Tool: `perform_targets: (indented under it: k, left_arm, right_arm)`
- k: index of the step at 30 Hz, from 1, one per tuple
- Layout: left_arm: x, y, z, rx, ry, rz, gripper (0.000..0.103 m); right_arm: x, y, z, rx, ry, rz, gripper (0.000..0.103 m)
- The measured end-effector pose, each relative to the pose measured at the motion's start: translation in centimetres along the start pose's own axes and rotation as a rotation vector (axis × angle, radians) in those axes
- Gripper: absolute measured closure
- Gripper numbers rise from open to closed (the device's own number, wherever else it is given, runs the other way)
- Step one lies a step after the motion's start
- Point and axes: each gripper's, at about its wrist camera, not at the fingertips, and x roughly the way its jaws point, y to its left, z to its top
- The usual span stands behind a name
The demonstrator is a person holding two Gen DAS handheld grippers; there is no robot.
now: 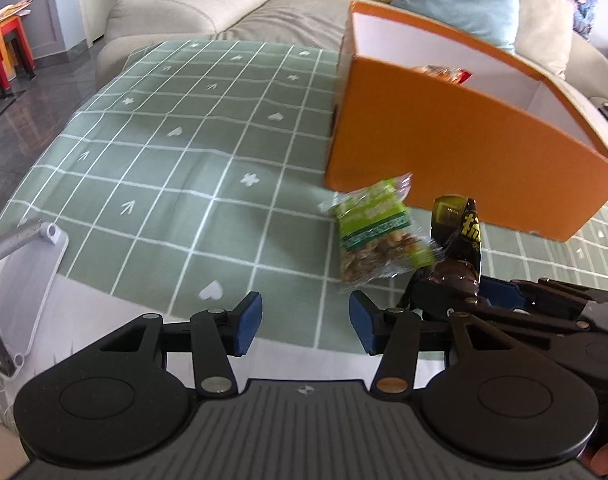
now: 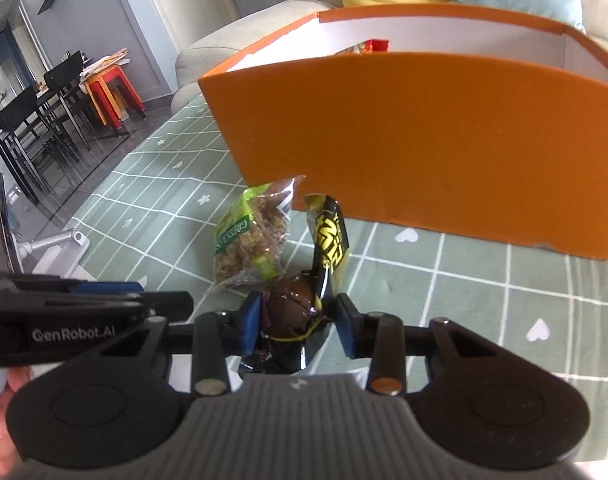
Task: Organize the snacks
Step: 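Grasp the green raisin bag with left tool while right tool grasps dark candy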
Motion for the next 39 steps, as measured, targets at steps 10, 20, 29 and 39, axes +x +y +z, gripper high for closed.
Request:
perform_targets:
  k: [10, 20, 29, 39]
  left_arm:
    - [0.4, -1.4, 2.0, -0.096, -0.096, -0.058, 0.018]
    - [3.6, -2.6, 3.6, -0.160, -0.043, -0.075, 0.027]
    - [3.4, -3.8, 2.8, -0.107, -0.028, -0.079, 0.056]
    - [-1.8, -3.5, 1.1, -0.083, -0.099, -0.179, 0.057]
  right_arm:
    - [-1.4, -1.8, 0.2, -0.011, -0.013, -0.118, 0.066]
    - [-1.7, -2.3, -0.1, -0.006, -0.009, -0.116, 0.065]
    - [-1.6, -2.5, -0.3, 0.005, 0.003, -0.118, 0.065]
    - [-5.3, -1.7, -0.4, -0.034, -0.082, -0.143, 0.066]
